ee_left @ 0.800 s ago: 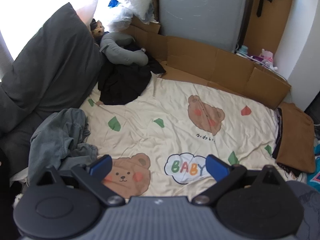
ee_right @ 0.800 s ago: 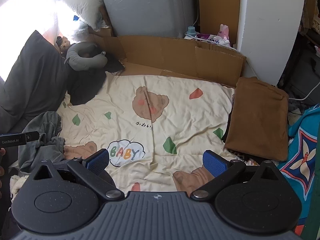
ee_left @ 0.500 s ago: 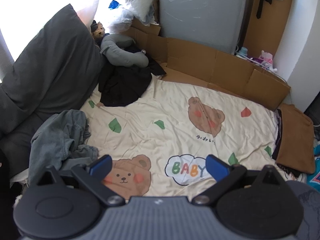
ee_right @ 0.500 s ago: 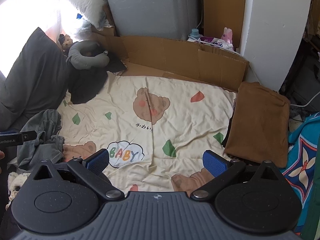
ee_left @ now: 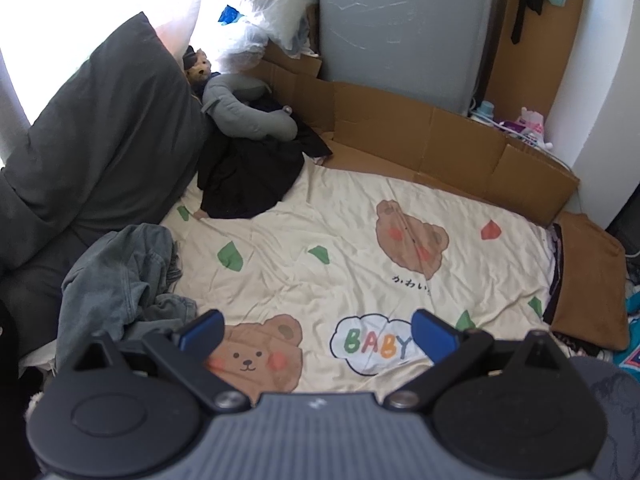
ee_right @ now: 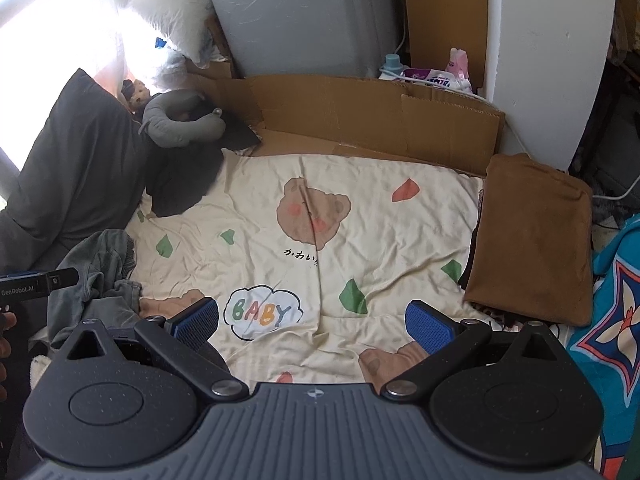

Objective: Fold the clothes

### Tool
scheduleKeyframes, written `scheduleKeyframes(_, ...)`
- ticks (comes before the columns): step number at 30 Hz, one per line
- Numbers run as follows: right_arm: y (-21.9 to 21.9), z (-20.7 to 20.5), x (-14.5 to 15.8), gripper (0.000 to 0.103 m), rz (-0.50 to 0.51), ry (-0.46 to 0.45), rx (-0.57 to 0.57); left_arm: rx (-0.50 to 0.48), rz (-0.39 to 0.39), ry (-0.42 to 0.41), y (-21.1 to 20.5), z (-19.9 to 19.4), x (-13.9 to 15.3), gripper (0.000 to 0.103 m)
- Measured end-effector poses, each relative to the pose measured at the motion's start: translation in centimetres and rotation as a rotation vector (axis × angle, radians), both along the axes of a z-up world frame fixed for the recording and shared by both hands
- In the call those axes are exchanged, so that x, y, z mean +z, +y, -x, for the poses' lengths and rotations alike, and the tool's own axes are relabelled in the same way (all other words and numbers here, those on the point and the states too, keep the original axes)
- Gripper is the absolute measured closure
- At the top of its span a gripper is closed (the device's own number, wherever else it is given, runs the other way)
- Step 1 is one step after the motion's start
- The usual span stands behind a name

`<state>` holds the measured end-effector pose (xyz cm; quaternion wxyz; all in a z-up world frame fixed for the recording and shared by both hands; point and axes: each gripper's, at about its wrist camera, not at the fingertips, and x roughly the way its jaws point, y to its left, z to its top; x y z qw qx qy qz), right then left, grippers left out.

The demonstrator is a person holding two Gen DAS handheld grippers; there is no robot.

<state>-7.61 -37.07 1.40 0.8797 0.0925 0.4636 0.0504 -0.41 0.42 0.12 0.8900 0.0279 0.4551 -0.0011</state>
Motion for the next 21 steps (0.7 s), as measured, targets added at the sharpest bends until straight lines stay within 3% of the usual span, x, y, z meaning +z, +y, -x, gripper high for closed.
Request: scheduleKeyframes(21, -0.1, 0.0, -0.2, 0.0, 0.01, 0.0, -0.004, 0.02, 0.007, 0.023, 2.2, 0.0, -0.3, 0.002)
